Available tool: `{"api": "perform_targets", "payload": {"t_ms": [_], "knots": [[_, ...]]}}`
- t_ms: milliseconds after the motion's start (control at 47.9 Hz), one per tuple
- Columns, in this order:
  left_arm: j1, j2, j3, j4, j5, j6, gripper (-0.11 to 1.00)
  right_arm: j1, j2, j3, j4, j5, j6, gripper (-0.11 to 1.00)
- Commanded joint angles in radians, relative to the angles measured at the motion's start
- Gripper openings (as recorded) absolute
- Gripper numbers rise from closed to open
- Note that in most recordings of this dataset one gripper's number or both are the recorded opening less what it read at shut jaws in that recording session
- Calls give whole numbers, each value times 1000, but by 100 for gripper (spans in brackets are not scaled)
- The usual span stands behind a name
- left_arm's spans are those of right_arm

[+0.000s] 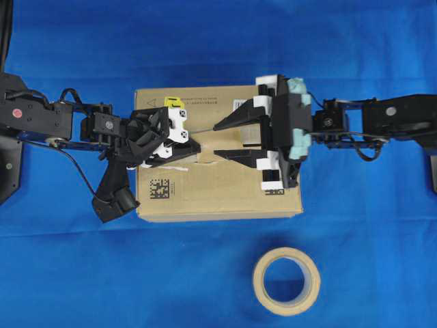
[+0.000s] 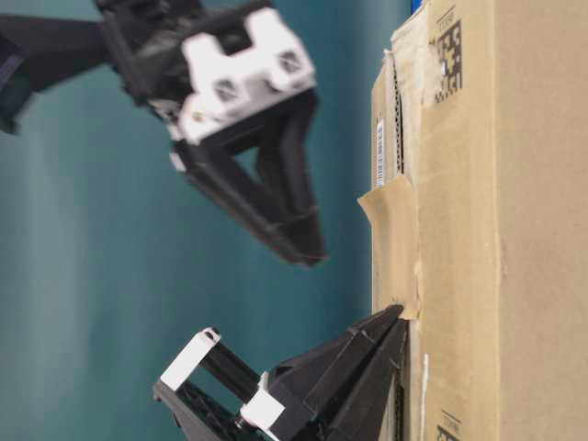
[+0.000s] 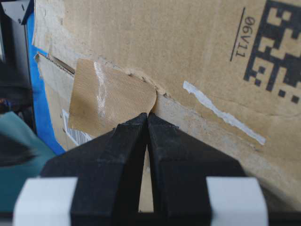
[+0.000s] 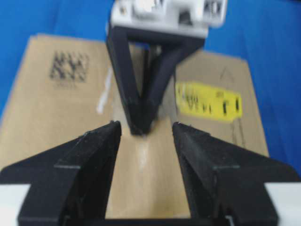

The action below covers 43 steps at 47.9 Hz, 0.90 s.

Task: Apply tape along the seams of the closed cardboard box to seal it securely.
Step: 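Bring the right gripper in and press the tape onto the box top, then release the tape with the left gripper and reposition it beside the right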

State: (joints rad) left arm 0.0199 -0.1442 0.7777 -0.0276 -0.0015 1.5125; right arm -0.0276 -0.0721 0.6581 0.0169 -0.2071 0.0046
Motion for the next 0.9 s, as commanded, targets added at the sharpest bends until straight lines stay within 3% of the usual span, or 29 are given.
{"api": "perform_targets", "payload": {"t_ms": [0, 876], "knots": [[5, -8, -18, 2, -2, -3, 1, -8, 6, -21, 5, -5, 2, 55], [5, -6, -20, 0, 21, -15, 1, -37, 58, 54, 18, 3, 2, 55]]}}
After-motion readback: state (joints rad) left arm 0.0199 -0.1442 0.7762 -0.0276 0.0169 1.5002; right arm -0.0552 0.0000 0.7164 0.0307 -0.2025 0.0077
